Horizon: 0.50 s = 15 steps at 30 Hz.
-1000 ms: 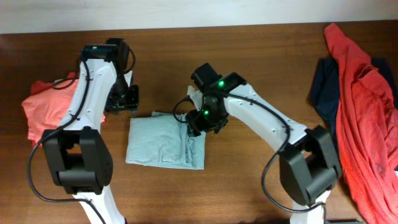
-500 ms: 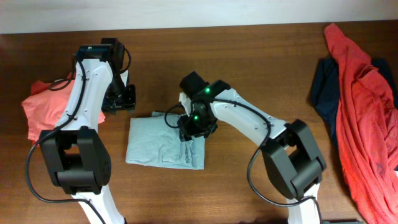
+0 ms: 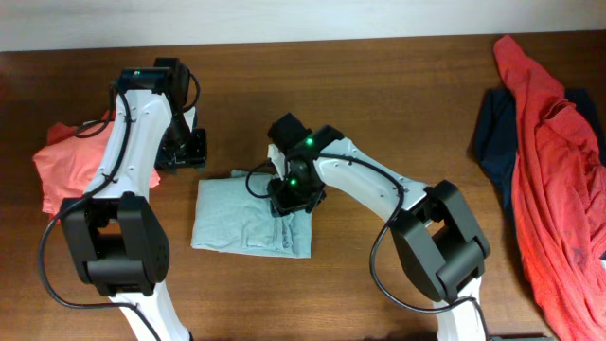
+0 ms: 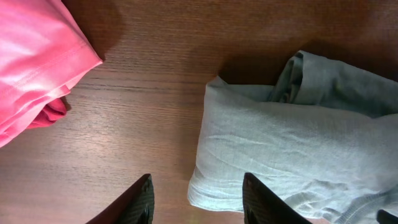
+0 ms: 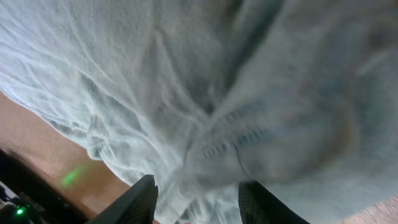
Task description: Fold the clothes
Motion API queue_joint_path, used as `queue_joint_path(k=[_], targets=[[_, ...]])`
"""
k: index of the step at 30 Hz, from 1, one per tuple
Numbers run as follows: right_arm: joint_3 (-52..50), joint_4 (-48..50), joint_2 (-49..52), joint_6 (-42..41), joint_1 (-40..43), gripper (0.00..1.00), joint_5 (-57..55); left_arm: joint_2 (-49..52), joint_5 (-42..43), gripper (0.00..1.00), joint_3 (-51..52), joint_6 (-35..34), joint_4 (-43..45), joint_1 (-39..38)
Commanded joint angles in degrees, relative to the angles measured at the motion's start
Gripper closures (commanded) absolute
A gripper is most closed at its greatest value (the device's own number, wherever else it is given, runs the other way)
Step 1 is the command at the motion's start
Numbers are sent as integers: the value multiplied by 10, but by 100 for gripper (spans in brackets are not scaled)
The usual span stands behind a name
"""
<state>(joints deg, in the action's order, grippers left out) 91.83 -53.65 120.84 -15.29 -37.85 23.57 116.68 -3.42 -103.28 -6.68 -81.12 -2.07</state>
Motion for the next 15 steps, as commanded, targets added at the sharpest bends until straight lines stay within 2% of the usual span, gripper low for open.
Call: queue_joint_path(k=[1,4,9,10,15], targets=[[2,8,21,-8,-15,53,14,-14,4,54,-7,7,1,3],[2,10,23,-9,-15,56,13,-14,4,54,-7,7,1,3],[2,9,23,-9,-15,91,14,-14,4,54,-7,7,1,3],[2,5,23,-9,-15,96,14,-14,4,54,-7,7,1,3],[4,-34,-5,15,-14,96,12,-14,4,54,-7,10,0,3]])
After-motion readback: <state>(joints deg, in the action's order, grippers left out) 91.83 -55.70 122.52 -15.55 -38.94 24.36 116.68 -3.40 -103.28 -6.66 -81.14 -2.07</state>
